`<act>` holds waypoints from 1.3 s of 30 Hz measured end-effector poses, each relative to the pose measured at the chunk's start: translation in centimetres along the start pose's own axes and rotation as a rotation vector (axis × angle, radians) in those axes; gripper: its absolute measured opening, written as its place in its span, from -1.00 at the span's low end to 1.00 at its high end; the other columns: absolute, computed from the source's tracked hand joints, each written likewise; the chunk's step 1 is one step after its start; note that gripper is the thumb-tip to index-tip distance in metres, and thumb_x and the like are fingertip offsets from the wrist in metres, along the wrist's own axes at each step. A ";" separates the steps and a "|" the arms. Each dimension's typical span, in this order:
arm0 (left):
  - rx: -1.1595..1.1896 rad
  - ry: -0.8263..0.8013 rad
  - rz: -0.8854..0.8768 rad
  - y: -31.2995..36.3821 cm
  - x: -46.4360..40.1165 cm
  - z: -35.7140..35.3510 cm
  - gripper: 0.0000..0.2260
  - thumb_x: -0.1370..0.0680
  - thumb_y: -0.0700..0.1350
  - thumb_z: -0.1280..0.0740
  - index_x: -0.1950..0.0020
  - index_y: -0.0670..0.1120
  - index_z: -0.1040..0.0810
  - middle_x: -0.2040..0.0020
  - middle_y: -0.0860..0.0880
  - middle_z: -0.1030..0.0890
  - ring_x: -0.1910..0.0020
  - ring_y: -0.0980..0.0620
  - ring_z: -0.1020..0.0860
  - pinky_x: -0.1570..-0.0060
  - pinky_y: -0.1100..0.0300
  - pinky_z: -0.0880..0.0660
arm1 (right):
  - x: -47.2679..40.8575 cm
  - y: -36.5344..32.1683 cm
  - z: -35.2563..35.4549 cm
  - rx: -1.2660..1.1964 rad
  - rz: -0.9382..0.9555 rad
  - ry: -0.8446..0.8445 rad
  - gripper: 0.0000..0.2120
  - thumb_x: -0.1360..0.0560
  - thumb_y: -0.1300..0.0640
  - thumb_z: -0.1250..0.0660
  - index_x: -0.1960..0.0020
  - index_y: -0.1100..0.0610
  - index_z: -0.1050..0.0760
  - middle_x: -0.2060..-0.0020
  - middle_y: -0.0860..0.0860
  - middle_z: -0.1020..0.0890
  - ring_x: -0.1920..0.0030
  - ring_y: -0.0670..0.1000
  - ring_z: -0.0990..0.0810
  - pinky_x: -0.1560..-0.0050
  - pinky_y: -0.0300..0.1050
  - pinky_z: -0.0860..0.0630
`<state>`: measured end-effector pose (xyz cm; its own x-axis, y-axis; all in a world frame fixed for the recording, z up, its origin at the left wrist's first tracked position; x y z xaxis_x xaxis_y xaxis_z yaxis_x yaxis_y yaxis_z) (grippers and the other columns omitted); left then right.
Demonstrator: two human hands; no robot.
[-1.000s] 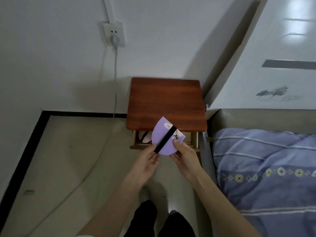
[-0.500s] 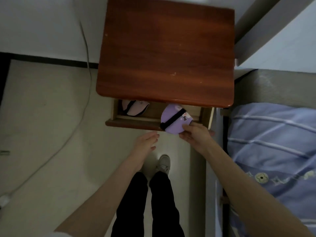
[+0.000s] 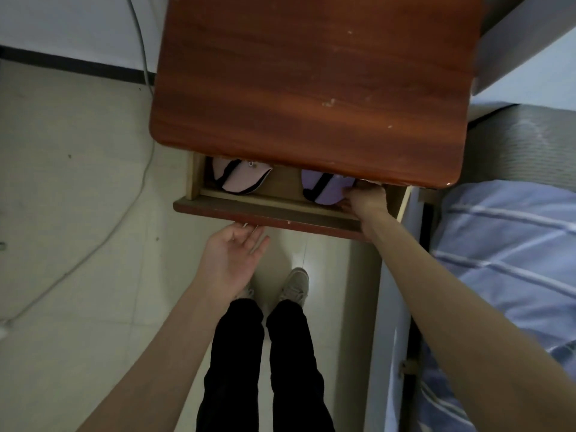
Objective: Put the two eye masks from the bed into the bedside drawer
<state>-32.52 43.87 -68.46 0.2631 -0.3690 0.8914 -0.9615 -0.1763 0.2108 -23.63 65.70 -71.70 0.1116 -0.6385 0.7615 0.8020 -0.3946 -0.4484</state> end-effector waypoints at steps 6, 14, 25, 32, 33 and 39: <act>0.047 -0.006 0.008 0.2 0.4 -0.3 -0.73 -0.45 -0.33 -0.07 -0.10 -0.20 -0.40 -0.18 -0.16 -0.49 -0.24 -0.11 -0.42 -0.21 -0.04 -0.35 | 6.1 1.1 1.9 0.166 0.271 0.023 -0.76 -0.54 0.16 -0.17 -0.14 0.13 -0.53 0.08 0.00 -0.57 0.12 -0.03 -0.54 0.20 -0.28 -0.40; 0.043 0.015 -0.010 0.7 1.7 -1.6 -0.55 -0.43 -0.30 -0.07 -0.33 -0.23 -0.29 -0.34 -0.20 -0.38 -0.37 -0.14 -0.32 -0.31 -0.11 -0.28 | 10.5 6.2 2.2 -0.921 -0.379 -0.213 -0.45 -0.54 -0.06 -0.17 -0.45 0.14 -0.15 -0.28 0.16 -0.42 -0.25 0.18 -0.48 -0.25 0.14 -0.41; 0.091 -0.076 -0.009 4.1 1.6 -7.6 -0.45 -0.29 -0.29 -0.14 -0.30 -0.22 -0.29 -0.41 -0.20 -0.29 -0.42 -0.16 -0.24 -0.33 -0.16 -0.21 | 8.4 0.4 3.7 -1.493 -0.256 -0.337 -0.31 -0.50 -0.31 0.07 -0.49 0.08 -0.08 -0.47 0.22 -0.22 -0.43 0.19 -0.29 -0.42 0.23 -0.14; -0.482 -0.030 -0.048 4.5 0.1 -8.8 -0.81 -0.51 -0.17 -0.10 -0.01 -0.10 -0.49 -0.20 -0.09 -0.49 -0.33 -0.07 -0.37 -0.31 0.00 -0.27 | 7.5 -0.7 3.8 -1.381 -0.197 -0.309 -0.35 -0.52 -0.29 0.12 -0.48 0.06 -0.12 -0.47 0.15 -0.26 -0.47 0.12 -0.22 -0.44 0.22 -0.08; -0.769 -0.003 -0.099 4.5 0.4 -8.8 -0.76 -0.54 -0.14 -0.12 -0.14 -0.12 -0.48 -0.25 -0.10 -0.49 -0.32 -0.05 -0.37 -0.26 0.08 -0.29 | 7.9 -0.9 4.0 -1.346 -0.206 -0.285 -0.37 -0.54 -0.25 0.08 -0.49 0.08 -0.09 -0.47 0.14 -0.26 -0.47 0.12 -0.22 -0.44 0.19 -0.12; -1.943 -0.068 -1.337 6.7 3.2 -10.9 -0.68 -0.46 0.07 -0.23 -0.14 -0.06 -0.50 -0.15 -0.14 -0.57 -0.18 -0.14 -0.49 -0.17 -0.09 -0.43 | 13.2 -2.7 9.5 -1.059 0.041 -0.101 -0.61 -0.54 -0.01 -0.18 -0.34 0.06 -0.34 -0.31 0.07 -0.47 -0.36 0.06 -0.41 -0.30 -0.04 -0.38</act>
Point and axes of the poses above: each hand's wrist, its own x-axis away from the middle knuckle, its own z-axis out of the back of the hand, y = z × x, the point moved 4 cm from there along -x, towards the middle knuckle
